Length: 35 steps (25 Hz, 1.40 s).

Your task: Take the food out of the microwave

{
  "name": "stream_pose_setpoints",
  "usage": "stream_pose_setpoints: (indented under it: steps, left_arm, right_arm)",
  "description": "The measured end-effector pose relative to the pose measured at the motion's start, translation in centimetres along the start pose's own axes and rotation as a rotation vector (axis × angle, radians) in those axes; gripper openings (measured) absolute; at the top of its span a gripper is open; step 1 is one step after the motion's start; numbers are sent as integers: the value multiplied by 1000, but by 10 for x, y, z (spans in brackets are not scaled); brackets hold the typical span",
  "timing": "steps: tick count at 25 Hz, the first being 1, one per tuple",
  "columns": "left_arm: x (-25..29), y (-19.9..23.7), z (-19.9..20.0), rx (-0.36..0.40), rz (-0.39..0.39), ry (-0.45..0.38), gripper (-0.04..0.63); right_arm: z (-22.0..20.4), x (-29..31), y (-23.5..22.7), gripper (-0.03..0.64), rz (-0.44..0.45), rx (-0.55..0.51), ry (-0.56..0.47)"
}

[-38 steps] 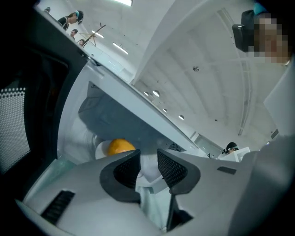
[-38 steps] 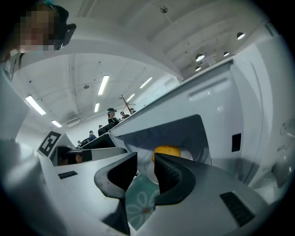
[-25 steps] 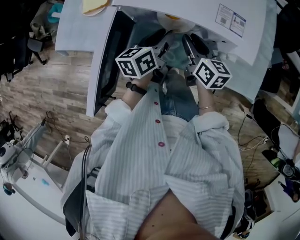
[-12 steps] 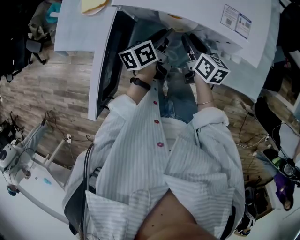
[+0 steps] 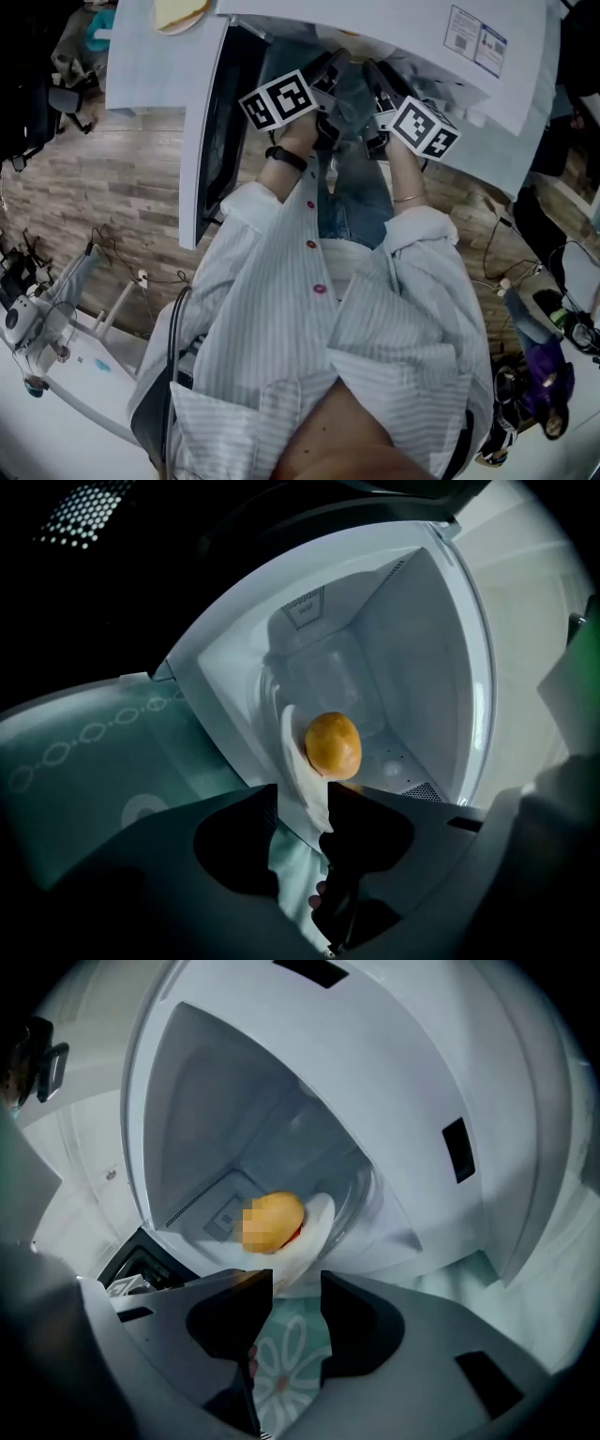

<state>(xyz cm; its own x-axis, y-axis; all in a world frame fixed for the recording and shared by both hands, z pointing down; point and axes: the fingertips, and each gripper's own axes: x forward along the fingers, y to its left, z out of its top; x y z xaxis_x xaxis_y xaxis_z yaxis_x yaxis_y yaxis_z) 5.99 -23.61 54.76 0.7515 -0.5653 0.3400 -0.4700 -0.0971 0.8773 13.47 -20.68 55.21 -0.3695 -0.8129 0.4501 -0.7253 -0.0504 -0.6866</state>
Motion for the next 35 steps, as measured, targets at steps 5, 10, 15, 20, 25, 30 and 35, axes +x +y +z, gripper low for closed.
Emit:
stream_pose_setpoints:
  steps: [5,10,15,20,25,30,35]
  left_arm:
    - [5,6,4,-32,13,-8,158]
    - [8,11,8,-60,26,-16,159]
    - [10,13,8,-73,39,-10,158]
    - [10,17,7,-81,66,-5,158]
    - [10,19,8,-89,83,-5,149]
    - [11,21,6,-111,87,-3,130]
    - [9,21,8,-120,92,-4,111]
  right_arm:
    - [1,5,-5,163,-5,73,-8]
    - [2,10,0,163,-1,97,-7]
    - [-1,14,2,163,15,150,9]
    - [-2,20,6,159,29,181,23]
    - [-5,25,6,123,36,211,39]
    - [-7,26,6,107,52,261,42]
    - [-8,28,8,84,61,287,50]
